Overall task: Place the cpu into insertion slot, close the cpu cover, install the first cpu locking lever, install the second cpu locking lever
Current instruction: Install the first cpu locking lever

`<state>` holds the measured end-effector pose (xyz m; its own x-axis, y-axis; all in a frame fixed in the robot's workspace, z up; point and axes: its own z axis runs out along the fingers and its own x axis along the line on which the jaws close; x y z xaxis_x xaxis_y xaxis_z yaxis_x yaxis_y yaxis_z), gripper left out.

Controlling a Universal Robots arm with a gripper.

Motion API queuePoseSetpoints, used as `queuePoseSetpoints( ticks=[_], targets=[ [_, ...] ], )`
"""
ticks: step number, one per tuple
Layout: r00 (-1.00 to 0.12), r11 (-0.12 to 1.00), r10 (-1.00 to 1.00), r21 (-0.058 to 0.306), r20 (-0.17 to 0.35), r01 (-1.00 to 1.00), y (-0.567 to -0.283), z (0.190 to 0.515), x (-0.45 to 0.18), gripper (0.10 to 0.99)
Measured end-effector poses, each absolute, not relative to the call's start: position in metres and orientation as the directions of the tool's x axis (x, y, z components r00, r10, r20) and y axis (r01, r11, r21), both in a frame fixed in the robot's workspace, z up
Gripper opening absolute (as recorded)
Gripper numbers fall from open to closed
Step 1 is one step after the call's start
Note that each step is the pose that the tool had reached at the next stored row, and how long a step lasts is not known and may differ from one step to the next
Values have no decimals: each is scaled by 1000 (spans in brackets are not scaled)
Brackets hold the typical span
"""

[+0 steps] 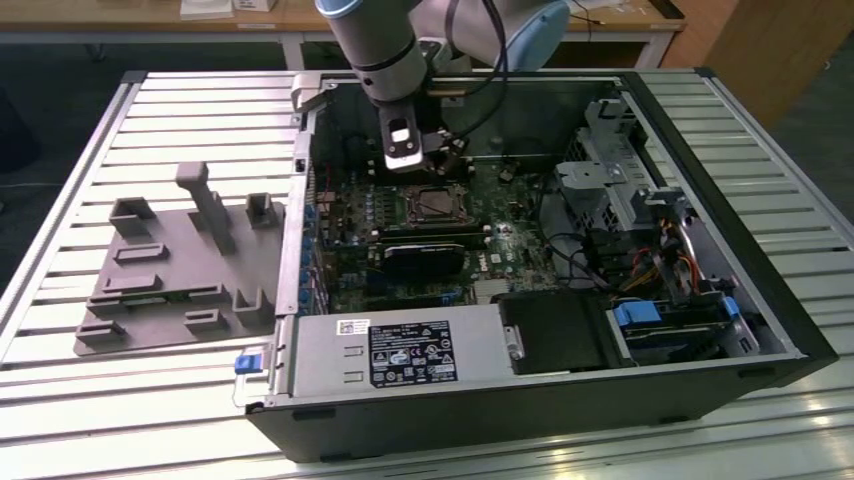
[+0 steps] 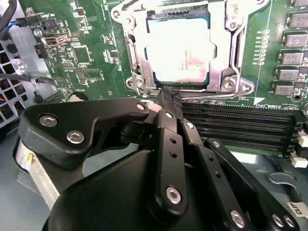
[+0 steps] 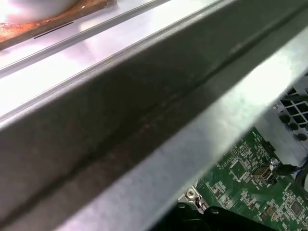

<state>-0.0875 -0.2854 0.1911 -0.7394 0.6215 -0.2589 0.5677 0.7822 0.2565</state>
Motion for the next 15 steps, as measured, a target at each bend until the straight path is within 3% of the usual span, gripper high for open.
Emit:
queuePoseSetpoints(
  ticks=[15],
  targets=[
    [-735, 779, 626, 257, -259, 573, -280, 189, -88, 102]
  ],
)
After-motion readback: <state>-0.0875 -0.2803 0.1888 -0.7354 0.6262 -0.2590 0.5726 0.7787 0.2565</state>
